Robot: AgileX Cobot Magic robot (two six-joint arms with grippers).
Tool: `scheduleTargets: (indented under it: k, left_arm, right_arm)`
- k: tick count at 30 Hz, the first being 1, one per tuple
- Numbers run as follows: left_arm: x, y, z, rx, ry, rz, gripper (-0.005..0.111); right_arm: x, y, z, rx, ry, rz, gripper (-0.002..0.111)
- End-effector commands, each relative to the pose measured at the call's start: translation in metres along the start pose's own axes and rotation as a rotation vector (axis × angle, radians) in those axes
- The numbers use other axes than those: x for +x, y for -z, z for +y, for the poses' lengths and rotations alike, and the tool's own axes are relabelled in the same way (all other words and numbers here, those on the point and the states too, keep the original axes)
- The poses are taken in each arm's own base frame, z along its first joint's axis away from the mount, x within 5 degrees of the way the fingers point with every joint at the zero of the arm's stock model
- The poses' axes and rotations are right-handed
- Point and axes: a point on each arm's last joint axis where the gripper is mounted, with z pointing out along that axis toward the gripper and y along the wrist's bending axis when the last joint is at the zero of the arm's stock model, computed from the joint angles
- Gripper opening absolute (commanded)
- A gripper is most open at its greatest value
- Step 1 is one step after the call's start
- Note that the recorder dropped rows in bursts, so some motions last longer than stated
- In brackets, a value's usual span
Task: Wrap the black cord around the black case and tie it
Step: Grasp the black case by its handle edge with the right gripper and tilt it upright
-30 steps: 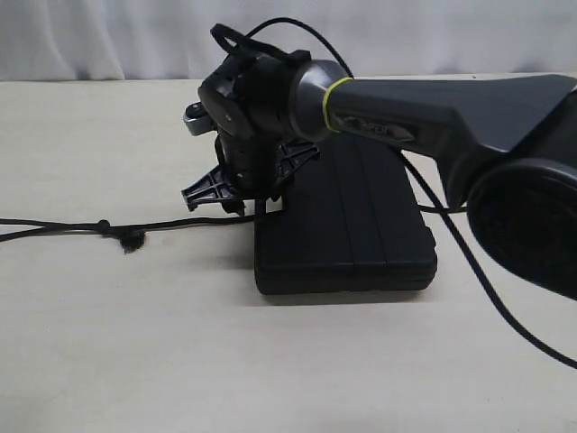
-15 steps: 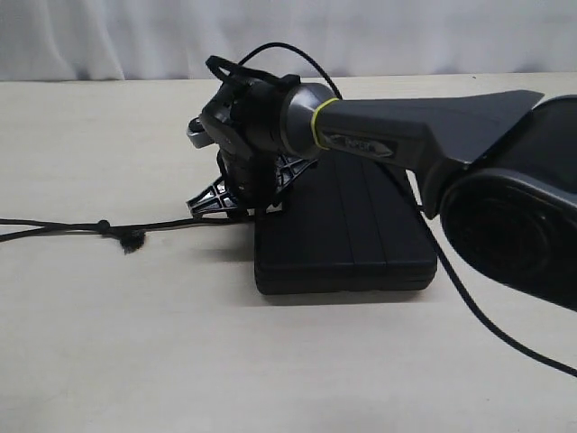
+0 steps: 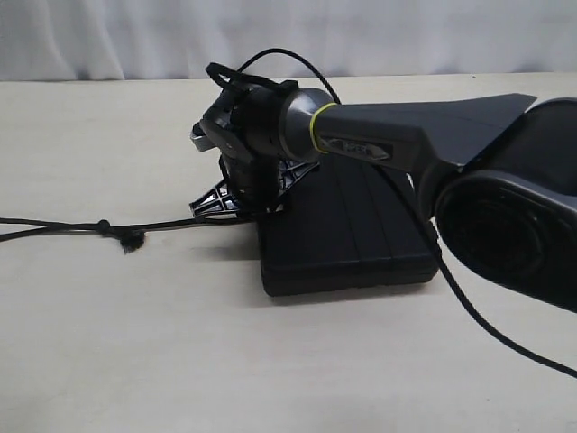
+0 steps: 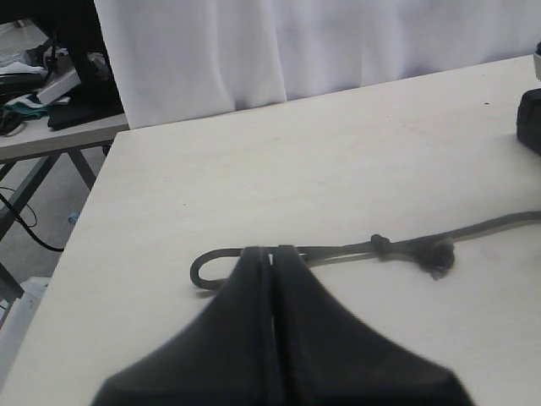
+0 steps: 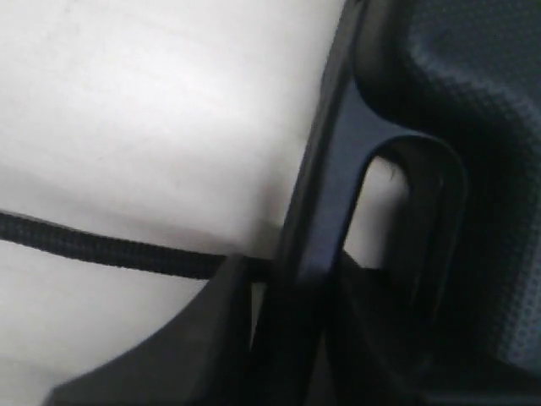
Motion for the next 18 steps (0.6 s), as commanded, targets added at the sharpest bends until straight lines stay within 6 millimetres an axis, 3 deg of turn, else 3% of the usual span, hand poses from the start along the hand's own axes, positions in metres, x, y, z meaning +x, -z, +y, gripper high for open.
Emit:
scheduleTargets:
  k: [1,7,16,18]
  left_arm:
    - [0.000,0.000,0.000,0.001,0.007,-0.010,0.000]
    - [0.000,0.000,0.000,0.001,0.007,-0.010,0.000]
    - [0.000,0.000,0.000,0.000,0.003,-0.010,0.000]
    - [0.000,0.000,0.000,0.000,0.003,-0.010,0.000]
  right_arm:
    - [-0.003,0.005,-0.001,-0.002,0.015,-0.021,0.005]
    - [-0.006,0.027,-0.009,0.015,0.005,-0.022,0.004]
    - [-0.011,0.086,-0.036,0.121,0.010,-0.063,0.004]
    - [-0.013,0.108,-0.048,0.130,0.007,-0.086,0.004]
